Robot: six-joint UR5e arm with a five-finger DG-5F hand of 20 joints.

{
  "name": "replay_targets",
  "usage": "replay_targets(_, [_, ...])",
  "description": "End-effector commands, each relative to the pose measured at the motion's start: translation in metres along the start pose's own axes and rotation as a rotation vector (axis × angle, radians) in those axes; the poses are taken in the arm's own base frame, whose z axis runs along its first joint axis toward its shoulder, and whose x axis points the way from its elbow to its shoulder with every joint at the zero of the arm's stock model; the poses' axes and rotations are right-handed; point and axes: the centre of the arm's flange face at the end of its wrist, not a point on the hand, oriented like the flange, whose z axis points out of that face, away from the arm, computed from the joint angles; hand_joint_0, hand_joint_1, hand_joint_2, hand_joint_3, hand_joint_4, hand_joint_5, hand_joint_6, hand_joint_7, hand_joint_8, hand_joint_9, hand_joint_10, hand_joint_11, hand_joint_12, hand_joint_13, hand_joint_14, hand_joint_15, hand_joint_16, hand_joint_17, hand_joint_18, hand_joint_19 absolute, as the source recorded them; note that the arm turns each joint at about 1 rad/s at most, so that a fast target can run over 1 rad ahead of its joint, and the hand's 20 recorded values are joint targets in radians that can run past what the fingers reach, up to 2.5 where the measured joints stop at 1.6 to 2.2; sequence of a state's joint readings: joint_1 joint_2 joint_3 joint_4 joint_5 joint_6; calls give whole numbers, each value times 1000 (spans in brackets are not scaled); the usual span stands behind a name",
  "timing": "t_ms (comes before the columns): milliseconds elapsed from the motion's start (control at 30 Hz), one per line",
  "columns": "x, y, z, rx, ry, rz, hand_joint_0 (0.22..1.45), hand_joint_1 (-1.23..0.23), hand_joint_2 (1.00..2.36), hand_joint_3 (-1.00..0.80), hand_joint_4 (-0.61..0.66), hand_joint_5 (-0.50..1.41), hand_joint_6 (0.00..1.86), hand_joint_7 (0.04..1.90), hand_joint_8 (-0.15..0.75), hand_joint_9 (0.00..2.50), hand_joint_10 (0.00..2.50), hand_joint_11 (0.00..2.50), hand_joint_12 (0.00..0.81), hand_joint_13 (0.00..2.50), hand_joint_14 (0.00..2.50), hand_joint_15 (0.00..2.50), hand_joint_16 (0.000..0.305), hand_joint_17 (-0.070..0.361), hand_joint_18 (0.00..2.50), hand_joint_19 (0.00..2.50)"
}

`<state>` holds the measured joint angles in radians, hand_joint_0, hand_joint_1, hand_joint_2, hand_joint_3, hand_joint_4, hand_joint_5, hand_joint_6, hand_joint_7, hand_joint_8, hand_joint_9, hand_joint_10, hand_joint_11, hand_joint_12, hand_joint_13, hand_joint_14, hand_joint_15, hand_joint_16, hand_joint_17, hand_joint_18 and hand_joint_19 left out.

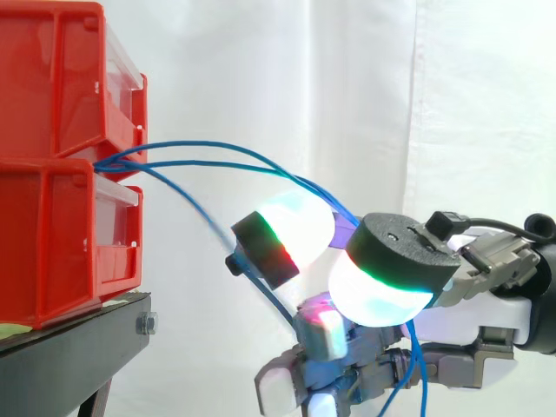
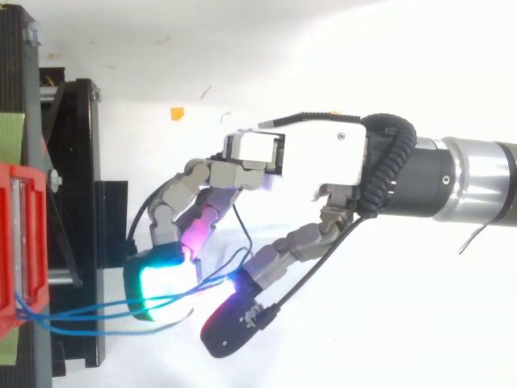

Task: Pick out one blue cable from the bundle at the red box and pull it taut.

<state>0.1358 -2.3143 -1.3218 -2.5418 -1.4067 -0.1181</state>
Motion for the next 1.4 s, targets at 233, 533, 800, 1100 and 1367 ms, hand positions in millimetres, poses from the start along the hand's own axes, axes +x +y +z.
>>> replay_targets(233, [1,0,0,-1,1,0,542,-943,1000,-500,-181,-164,924,708,196,967,29,738,297,745,16,382,44,98,685,583])
replay_targets(533, [0,1,0,-2,0,0,471,-800,1000,-500,-133,-137,900,689,238,1086,28,730,333,816,15,381,50,111,755,611])
replay_targets(800, [-1,1,1,-2,-1,0,428,-742,1000,-500,-104,-123,865,706,259,1114,27,712,352,838,16,375,54,121,792,619])
replay_targets(1100, [1,1,1,-4,0,1,482,-636,1000,-500,-136,-119,828,752,253,1128,26,707,335,831,15,392,50,112,756,650])
replay_targets(1367, [1,1,1,-4,0,1,588,-642,1005,-434,-139,-124,817,802,242,1115,30,730,318,813,18,410,45,101,704,693])
